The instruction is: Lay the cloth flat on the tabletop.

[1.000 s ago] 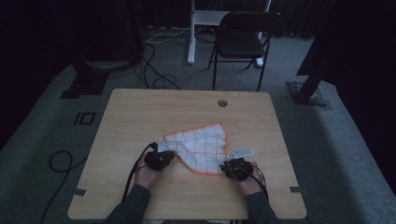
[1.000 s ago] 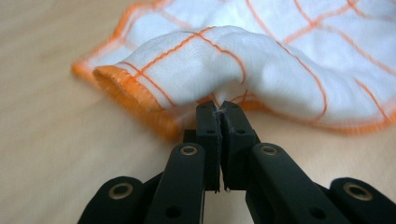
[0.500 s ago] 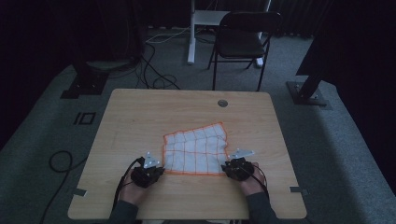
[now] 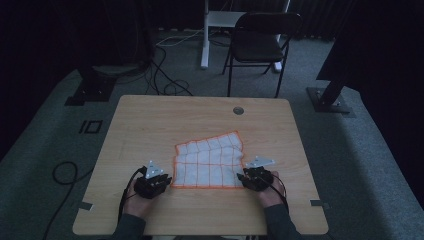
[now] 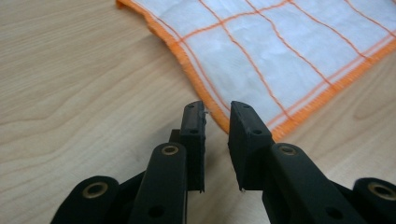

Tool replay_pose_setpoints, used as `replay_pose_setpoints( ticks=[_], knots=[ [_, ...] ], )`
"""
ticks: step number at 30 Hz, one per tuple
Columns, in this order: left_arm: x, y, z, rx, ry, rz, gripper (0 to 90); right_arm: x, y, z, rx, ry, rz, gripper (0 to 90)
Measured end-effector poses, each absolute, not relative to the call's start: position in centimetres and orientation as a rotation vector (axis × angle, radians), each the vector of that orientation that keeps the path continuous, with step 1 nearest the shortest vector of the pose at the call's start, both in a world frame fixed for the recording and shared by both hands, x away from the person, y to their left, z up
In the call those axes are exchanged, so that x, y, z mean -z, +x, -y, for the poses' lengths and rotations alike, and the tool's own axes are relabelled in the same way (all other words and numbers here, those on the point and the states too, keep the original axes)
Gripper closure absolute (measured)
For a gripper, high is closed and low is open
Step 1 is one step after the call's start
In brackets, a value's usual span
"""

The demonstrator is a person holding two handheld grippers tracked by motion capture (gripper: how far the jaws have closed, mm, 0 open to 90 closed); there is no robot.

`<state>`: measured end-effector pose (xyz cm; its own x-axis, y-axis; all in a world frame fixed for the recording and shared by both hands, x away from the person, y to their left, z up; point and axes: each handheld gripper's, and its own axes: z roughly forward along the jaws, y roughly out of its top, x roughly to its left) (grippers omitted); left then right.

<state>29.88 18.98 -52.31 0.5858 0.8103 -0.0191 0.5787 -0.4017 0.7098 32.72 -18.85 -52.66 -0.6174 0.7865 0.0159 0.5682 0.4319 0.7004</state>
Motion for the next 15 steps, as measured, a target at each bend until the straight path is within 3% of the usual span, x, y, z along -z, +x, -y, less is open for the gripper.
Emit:
replay_pose_setpoints(
  ticks=[15],
  knots=[
    [51.4, 34.3, -18.9, -0.473, 2.099, -1.078, 75.5, 52.7, 33.9, 17.5, -1.019, 1.146, -2.366, 62.4]
  ],
)
